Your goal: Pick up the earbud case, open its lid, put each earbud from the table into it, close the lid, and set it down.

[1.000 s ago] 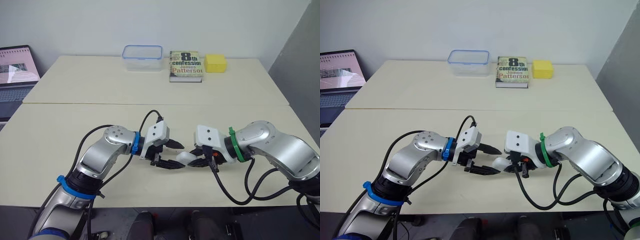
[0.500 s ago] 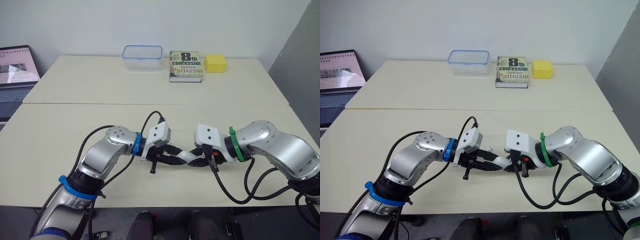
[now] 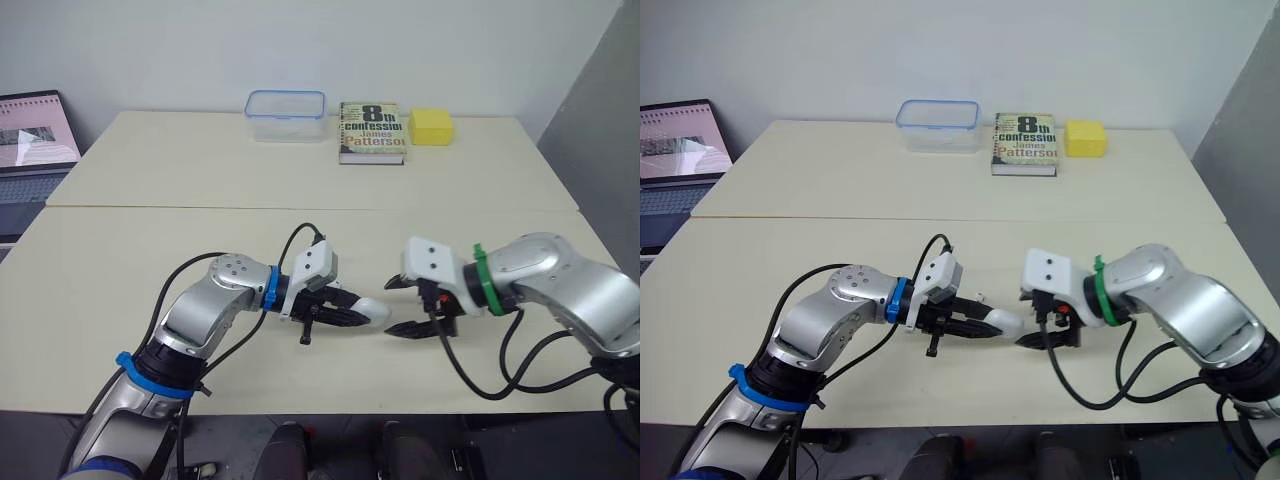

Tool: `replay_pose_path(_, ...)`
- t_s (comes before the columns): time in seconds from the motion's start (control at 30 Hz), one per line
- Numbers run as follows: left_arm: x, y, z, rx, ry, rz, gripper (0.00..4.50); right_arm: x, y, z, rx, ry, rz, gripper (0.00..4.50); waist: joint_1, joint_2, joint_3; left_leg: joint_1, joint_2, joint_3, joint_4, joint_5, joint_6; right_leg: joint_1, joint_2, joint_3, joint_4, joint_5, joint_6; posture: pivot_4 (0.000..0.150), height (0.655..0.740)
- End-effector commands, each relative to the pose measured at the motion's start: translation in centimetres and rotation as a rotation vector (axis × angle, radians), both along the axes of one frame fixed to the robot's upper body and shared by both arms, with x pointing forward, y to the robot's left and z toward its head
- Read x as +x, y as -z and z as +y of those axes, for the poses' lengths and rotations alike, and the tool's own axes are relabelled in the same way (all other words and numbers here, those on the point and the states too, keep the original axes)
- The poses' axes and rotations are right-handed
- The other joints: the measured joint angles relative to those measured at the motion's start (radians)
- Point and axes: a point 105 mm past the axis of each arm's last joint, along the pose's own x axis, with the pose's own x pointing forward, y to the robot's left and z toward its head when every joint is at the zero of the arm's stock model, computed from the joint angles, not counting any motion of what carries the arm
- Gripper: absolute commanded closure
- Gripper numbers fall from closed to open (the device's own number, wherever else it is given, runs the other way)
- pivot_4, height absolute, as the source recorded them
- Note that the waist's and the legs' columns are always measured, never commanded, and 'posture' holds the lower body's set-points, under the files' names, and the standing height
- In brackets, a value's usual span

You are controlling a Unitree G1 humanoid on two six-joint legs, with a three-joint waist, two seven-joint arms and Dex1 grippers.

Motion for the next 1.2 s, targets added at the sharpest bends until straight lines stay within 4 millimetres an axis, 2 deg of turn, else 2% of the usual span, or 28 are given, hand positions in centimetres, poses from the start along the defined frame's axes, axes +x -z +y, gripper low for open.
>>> replay_pose_path(0.03, 0.2, -0.8, 0.4, -0.075, -0.022, -0.017, 3.73, 0.4, -2.1, -1.5, 0.002, -0.003, -0.109, 0.86, 0.0, 0.0, 0.0, 0.0, 0.0, 0.0, 0.0, 0.0, 0.0, 0.0, 0.0, 0.0, 0.0, 0.0, 0.0, 0.15, 0.74)
replay_pose_path(0.13, 0.7, -1.4, 0.3, -0.234, -0.075, 0.003, 3.73, 0.9, -4.0, -2.2, 0.046, -0.063, -0.264, 0.86, 0.001, 0.0, 0.0, 0.0, 0.0, 0.0, 0.0, 0.0, 0.0, 0.0, 0.0, 0.0, 0.0, 0.0, 0.0, 0.15, 0.74)
replay_pose_path(0.23, 1.3, -2.2, 0.2, -0.395, -0.146, 0.053, 3.73, 1.0, -6.0, -1.7, 0.147, -0.095, -0.346, 0.86, 0.001, 0.0, 0.0, 0.0, 0.0, 0.001, 0.001, 0.0, 0.0, 0.0, 0.0, 0.001, 0.001, 0.0, 0.0, 0.15, 0.74)
replay_pose_path(0.4, 1.4, -3.0, -0.9, -0.473, -0.167, 0.012, 3.73, 0.3, -5.7, -0.5, 0.179, -0.128, -0.328, 0.86, 0.001, 0.0, 0.0, 0.001, 0.0, 0.0, 0.001, 0.0, 0.0, 0.0, 0.0, 0.001, 0.002, 0.0, 0.0, 0.15, 0.74)
replay_pose_path(0.67, 0.6, -3.1, -1.8, -0.45, -0.107, -0.072, 3.73, 1.5, -4.9, 0.0, 0.176, -0.112, -0.34, 0.86, 0.001, 0.0, 0.0, 0.001, 0.0, 0.001, 0.001, 0.0, 0.0, 0.0, 0.0, 0.001, 0.002, 0.002, -0.004, 0.15, 0.74)
replay_pose_path(1.2, 0.1, -2.0, -1.5, -0.392, -0.072, -0.126, 3.73, 3.0, -6.5, -0.2, 0.215, -0.082, -0.343, 0.86, 0.001, 0.0, 0.0, 0.001, 0.0, 0.001, 0.001, 0.0, 0.0, 0.0, 0.0, 0.001, 0.002, 0.003, -0.004, 0.15, 0.74)
